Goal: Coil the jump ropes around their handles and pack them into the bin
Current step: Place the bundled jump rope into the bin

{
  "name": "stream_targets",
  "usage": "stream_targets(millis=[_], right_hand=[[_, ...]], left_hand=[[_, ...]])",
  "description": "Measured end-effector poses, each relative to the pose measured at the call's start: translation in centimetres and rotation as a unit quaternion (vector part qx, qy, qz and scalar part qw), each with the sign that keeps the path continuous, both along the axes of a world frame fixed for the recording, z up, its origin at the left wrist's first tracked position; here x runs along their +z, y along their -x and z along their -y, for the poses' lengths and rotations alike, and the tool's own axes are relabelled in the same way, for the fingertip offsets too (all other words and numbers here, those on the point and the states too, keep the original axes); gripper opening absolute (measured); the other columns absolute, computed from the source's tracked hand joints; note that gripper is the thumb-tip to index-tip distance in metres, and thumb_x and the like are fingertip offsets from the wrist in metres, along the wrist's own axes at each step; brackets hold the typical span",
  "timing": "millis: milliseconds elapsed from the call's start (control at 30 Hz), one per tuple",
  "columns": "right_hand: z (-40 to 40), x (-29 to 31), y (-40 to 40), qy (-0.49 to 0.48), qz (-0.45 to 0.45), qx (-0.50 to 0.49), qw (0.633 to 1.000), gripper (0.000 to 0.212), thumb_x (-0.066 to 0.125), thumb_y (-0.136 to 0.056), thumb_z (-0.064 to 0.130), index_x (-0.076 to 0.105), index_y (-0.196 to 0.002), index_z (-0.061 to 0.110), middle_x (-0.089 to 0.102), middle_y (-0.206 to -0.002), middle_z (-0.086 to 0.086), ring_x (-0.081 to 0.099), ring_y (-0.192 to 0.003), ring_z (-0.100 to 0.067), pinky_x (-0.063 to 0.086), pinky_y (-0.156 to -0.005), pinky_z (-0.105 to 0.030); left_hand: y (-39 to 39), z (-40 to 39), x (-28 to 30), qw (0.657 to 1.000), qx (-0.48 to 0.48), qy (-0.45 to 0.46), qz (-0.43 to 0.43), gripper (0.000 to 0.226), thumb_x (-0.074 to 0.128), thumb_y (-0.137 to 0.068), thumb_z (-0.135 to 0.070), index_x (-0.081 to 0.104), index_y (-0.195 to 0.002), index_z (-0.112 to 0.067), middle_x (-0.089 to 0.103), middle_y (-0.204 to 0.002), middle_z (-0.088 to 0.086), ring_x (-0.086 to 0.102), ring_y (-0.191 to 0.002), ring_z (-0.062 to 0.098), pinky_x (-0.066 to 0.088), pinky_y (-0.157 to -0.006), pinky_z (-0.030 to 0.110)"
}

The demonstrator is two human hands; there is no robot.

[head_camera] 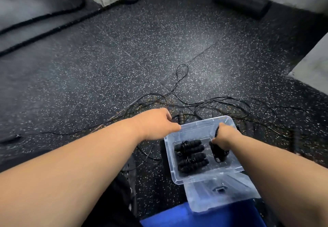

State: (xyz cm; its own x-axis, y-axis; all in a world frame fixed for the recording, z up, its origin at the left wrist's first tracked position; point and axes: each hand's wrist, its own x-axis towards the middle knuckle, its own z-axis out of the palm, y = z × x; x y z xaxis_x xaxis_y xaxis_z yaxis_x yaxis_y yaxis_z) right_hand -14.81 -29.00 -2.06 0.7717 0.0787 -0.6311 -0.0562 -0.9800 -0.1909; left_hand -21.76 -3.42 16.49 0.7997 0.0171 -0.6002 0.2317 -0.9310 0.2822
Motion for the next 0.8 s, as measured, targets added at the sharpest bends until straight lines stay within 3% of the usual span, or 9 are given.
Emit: stream_targets(millis=[100, 233, 333, 467, 567, 633, 800], right_hand=[[0.4, -2.0, -0.9, 0.011, -0.032, -0.009, 0.999, 0.067, 0.067, -0.096, 0.045, 0.043, -0.146, 0.007, 0.054, -0.148, -0.012, 0.054, -0.135, -0.03, 0.039, -0.109, -0.032], [1.0, -4.2, -1.8, 0.016, -0.071, 0.0, 0.997, 0.062, 0.07, -0.095, 0.043, 0.043, -0.141, 0.01, 0.059, -0.142, -0.012, 0.057, -0.13, -0.031, 0.044, -0.102, -0.032], [1.1, -6.4, -2.1, 0.033, -0.076, 0.038, 0.996, 0.06, 0.07, -0.092, 0.042, 0.043, -0.137, 0.014, 0.066, -0.131, -0.012, 0.063, -0.121, -0.033, 0.051, -0.099, -0.036], [0.3, -8.8, -2.4, 0.028, -0.11, 0.036, 0.993, 0.078, 0.07, -0.093, 0.044, 0.031, -0.154, 0.014, 0.059, -0.143, -0.013, 0.058, -0.13, -0.033, 0.047, -0.106, -0.037], [0.0, -10.5, -2.4, -0.037, -0.126, -0.02, 0.991, 0.099, 0.073, -0.093, 0.042, 0.009, -0.165, 0.018, 0.047, -0.157, -0.013, 0.05, -0.14, -0.034, 0.042, -0.113, -0.037], [0.2, -11.5, -2.7, -0.094, -0.136, -0.067, 0.984, 0.105, 0.076, -0.092, 0.034, 0.004, -0.166, 0.018, 0.039, -0.163, -0.012, 0.047, -0.143, -0.034, 0.039, -0.116, -0.037], [0.1, -13.4, -3.0, -0.064, -0.164, -0.086, 0.981, 0.071, 0.066, -0.097, 0.017, 0.032, -0.157, 0.005, 0.049, -0.151, -0.02, 0.052, -0.135, -0.035, 0.043, -0.106, -0.035]], left_hand=[[-1.1, -0.2, -0.9, 1.0, -0.007, -0.005, -0.024, 0.047, 0.06, -0.093, -0.063, 0.058, -0.128, -0.032, 0.065, -0.093, -0.013, 0.063, -0.087, 0.007, 0.046, -0.072, 0.029], [-2.7, -0.7, -1.9, 0.999, -0.015, -0.012, -0.051, 0.053, 0.06, -0.093, -0.066, 0.057, -0.132, -0.032, 0.069, -0.105, -0.015, 0.065, -0.096, 0.007, 0.054, -0.093, 0.035], [-3.7, -0.8, -2.4, 0.997, -0.026, -0.026, -0.064, 0.056, 0.058, -0.092, -0.068, 0.057, -0.135, -0.032, 0.069, -0.116, -0.012, 0.065, -0.104, 0.012, 0.053, -0.1, 0.038], [-5.1, -0.6, -2.8, 0.996, -0.028, -0.026, -0.081, 0.056, 0.057, -0.093, -0.067, 0.055, -0.137, -0.033, 0.068, -0.121, -0.011, 0.065, -0.105, 0.012, 0.052, -0.098, 0.034], [-5.8, -0.7, -3.2, 0.995, -0.031, -0.02, -0.094, 0.058, 0.055, -0.092, -0.071, 0.054, -0.137, -0.036, 0.068, -0.119, -0.014, 0.065, -0.102, 0.009, 0.053, -0.098, 0.036], [-6.2, -0.8, -3.5, 0.994, -0.03, -0.017, -0.103, 0.058, 0.055, -0.091, -0.073, 0.054, -0.137, -0.037, 0.068, -0.12, -0.014, 0.066, -0.102, 0.009, 0.053, -0.1, 0.038], [-7.0, -0.9, -3.9, 0.992, -0.033, -0.009, -0.119, 0.059, 0.056, -0.093, -0.069, 0.053, -0.141, -0.034, 0.07, -0.122, -0.011, 0.068, -0.101, 0.009, 0.054, -0.099, 0.036]])
